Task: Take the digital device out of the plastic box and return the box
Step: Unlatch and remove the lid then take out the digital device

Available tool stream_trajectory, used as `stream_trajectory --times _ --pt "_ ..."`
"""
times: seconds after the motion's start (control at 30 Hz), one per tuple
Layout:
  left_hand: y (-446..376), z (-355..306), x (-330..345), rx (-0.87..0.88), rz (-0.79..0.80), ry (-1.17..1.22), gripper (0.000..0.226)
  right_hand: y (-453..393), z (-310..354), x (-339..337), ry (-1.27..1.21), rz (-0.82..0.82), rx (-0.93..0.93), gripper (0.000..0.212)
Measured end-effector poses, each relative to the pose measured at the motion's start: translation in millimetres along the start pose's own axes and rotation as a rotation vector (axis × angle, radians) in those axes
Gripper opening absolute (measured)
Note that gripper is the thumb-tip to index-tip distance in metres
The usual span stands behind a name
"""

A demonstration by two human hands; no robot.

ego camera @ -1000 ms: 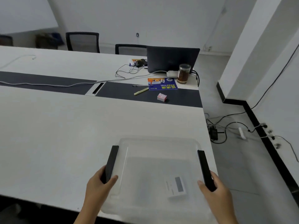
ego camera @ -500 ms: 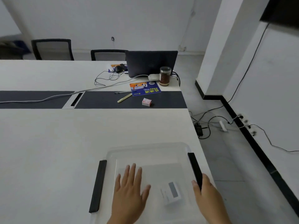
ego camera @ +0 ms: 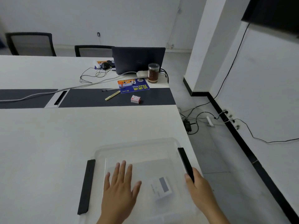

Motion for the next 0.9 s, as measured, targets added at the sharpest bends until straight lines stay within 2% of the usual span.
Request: stream_trajectory --times 0.17,0.3,0.4,0.47,0.53,0.57,0.63,0.7,0.77,0.8,0.9 --pt "-1 0 0 -0.005 0.036 0.032 0.059 -4 -5 0 -0.022 0.033 0.003 0.011" --pt "-2 -1 -4 -0.004 0.068 0.034 0.058 -4 -11 -10 -0.13 0.056 0.154 0.024" --pt "-2 -2 -7 0.019 0.054 -0.012 0.058 -7 -9 -14 -0.001 0.114 0.124 0.017" --pt "-2 -3 -9 0.033 0.03 -0.042 0.06 -10 -5 -10 0.25 0.023 0.021 0.044" --pt "-2 1 -11 0.023 -0.064 -0.034 0.068 -9 7 0 0.31 -0.143 -0.136 0.056" --pt "-2 3 -15 -0.021 -0.112 -0.001 0.073 -6 13 9 0.348 -0.163 -0.212 0.057" --pt "-3 18 -31 -0.202 -0.116 0.049 0.075 3 32 36 0.462 -0.098 -0.377 0.052" --pt "-2 35 -49 -0.372 -0.019 0.067 0.059 10 43 63 0.597 0.019 -0.439 0.062" --pt "0 46 -60 -0.543 0.111 0.043 0.049 11 46 79 0.659 0.065 -0.454 0.07" --pt "1 49 -61 -0.583 0.166 0.051 0.043 12 48 82 0.683 0.086 -0.458 0.07" --pt "1 56 -57 -0.516 0.11 0.11 0.025 12 51 83 0.701 0.16 -0.429 0.07"
Point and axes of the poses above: each hand's wrist, its own y-axis away from the middle knuckle, its own x-axis out of the palm, z = x × y, the point moved 1 cm from there along -y, towards the middle knuckle, and after that the axes turned 10 degrees about -z, right-handed, at the moved point
